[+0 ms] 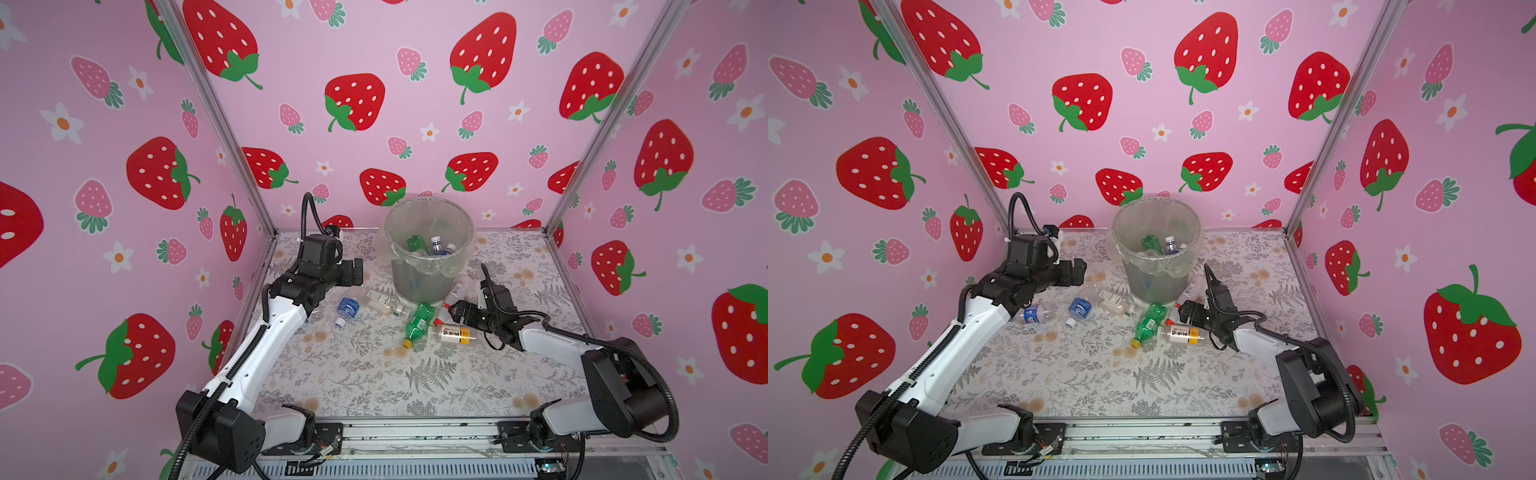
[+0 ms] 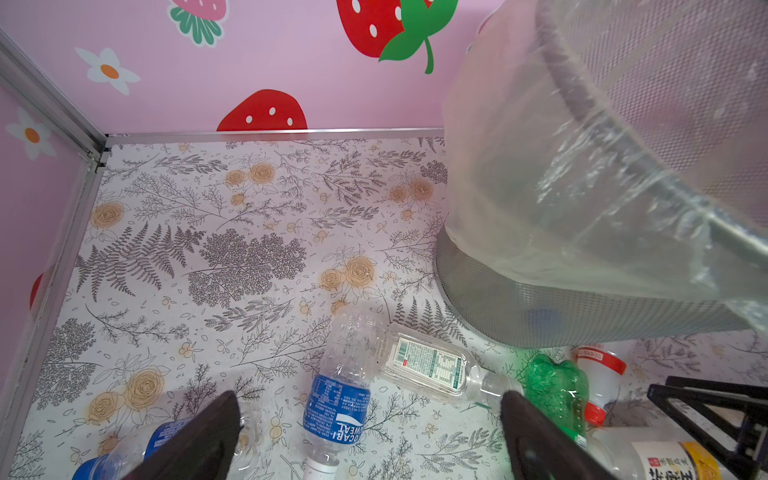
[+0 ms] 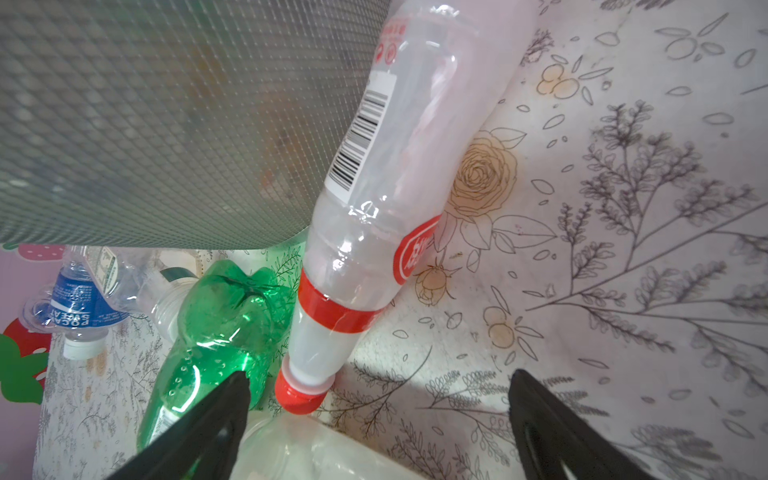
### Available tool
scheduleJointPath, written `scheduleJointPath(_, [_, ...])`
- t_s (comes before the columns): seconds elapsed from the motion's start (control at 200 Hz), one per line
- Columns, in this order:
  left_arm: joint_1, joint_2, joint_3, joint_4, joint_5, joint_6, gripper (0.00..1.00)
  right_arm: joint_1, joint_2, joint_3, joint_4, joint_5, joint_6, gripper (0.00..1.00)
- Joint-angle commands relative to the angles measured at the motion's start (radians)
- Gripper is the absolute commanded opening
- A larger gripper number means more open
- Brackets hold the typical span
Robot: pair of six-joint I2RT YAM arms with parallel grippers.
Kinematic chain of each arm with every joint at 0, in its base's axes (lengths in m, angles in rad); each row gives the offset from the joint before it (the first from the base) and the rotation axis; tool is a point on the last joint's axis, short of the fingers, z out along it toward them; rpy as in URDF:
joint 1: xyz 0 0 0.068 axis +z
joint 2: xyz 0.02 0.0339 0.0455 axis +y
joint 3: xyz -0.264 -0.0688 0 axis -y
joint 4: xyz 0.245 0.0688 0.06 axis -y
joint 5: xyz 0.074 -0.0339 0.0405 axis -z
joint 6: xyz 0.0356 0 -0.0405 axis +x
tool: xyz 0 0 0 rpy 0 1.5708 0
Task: Throw the plastic bottles in the bin
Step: 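Lower the right gripper onto the red-capped white bottle and close on it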
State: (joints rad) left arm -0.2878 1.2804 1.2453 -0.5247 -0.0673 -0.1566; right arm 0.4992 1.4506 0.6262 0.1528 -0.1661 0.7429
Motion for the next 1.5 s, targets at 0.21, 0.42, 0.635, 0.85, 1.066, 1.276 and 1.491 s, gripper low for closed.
scheduleJointPath(0.21, [0.005, -0.010, 0.011, -0.011, 0.038, -0.002, 0.99, 0.031, 0.084, 0.054, 0.080, -0.008, 0.055, 0.96])
scheduleJointPath(0.42, [0.005, -0.006, 0.017, -0.016, 0.048, -0.006, 0.99, 0.050, 0.106, 0.034, 0.119, 0.021, 0.121, 0.93])
scheduleJointPath(0.635, [0.006, -0.009, 0.018, -0.021, 0.064, 0.000, 0.99, 0.066, 0.156, 0.059, 0.126, 0.030, 0.142, 0.89])
scheduleJointPath(0.85, [0.006, -0.006, 0.019, -0.020, 0.078, 0.000, 0.99, 0.073, 0.192, 0.072, 0.131, 0.061, 0.172, 0.88])
scheduleJointPath(1.066, [0.006, -0.006, 0.018, -0.021, 0.075, 0.001, 0.99, 0.076, 0.213, 0.078, 0.153, 0.075, 0.186, 0.84])
scheduleJointPath(1.276, [0.006, -0.003, 0.018, -0.021, 0.078, -0.001, 0.99, 0.078, 0.247, 0.081, 0.168, 0.073, 0.186, 0.77])
scheduleJointPath(1.491, [0.006, 0.010, 0.024, -0.025, 0.090, -0.006, 0.99, 0.078, 0.270, 0.071, 0.186, 0.080, 0.186, 0.69])
